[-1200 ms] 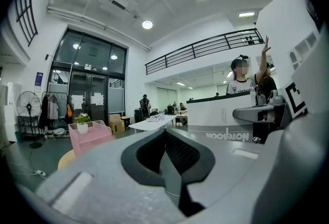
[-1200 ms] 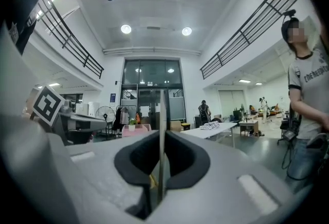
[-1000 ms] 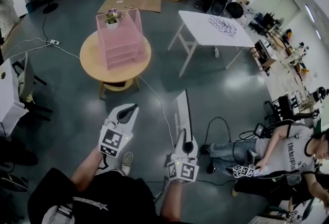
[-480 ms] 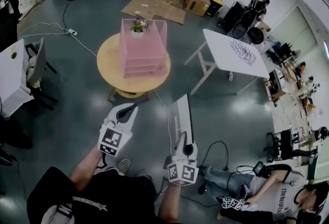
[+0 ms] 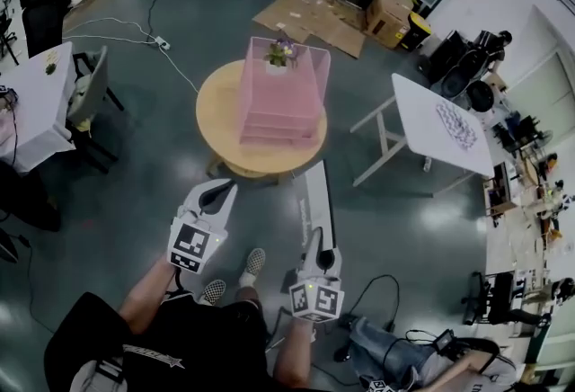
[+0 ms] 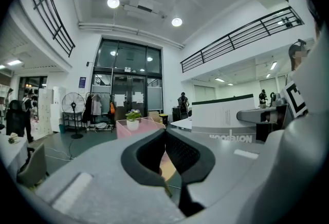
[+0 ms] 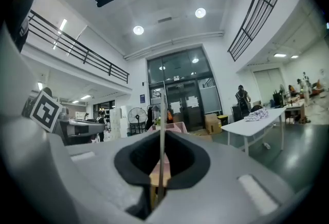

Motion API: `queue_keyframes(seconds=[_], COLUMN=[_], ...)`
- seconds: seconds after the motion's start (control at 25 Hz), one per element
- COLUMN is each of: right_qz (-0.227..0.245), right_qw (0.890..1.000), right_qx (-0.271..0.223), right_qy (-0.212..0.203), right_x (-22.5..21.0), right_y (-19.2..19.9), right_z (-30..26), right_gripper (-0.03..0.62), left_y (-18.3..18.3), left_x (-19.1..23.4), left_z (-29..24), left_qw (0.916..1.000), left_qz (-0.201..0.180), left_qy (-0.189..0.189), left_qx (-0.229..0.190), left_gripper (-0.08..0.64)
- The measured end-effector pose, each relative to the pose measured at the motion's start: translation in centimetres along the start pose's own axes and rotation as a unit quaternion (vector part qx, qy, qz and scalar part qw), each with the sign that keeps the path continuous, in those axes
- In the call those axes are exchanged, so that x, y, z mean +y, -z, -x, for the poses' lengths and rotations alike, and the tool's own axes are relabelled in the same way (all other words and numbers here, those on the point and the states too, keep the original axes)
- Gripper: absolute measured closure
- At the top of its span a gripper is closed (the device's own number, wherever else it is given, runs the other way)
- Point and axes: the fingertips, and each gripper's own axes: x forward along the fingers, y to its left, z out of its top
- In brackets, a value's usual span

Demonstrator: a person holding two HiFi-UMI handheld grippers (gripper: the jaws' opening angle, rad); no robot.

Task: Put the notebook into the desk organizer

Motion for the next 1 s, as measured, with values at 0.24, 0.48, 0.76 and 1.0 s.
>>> queue_keyframes(seconds=[0.24,0.48,0.76,1.0], right_qz=[-0.016,-0.046,-0.141,-0.367], right_qw=[0.999,0.995,0.981,0.916], right_qx=[0.019,0.044,0.071,0.094], right_qy=[-0.042,-0.081,-0.116,-0.135], right_x=[-1.4,-2.5,-3.3,-3.8], right_y=[1.8,4.3,7.1,10.8], right_z=[-5.4,-11.4,-16.3,-18.6], right_gripper=[0.58,0.58,0.58,0.58], left_y=[1.5,3.7,6.4,9.1], left_x=[1.7,3.8,5.1,5.3], left_z=[-3.0,-6.4,-9.6,-11.0], left_qw=[0.999,0.996,0.9913,0.9872], left_qz=[0.01,0.023,0.037,0.05], left_qy=[-0.043,-0.079,-0.108,-0.119], left_qx=[0.014,0.035,0.066,0.093], left_gripper=[0.549,0.549,0.549,0.549])
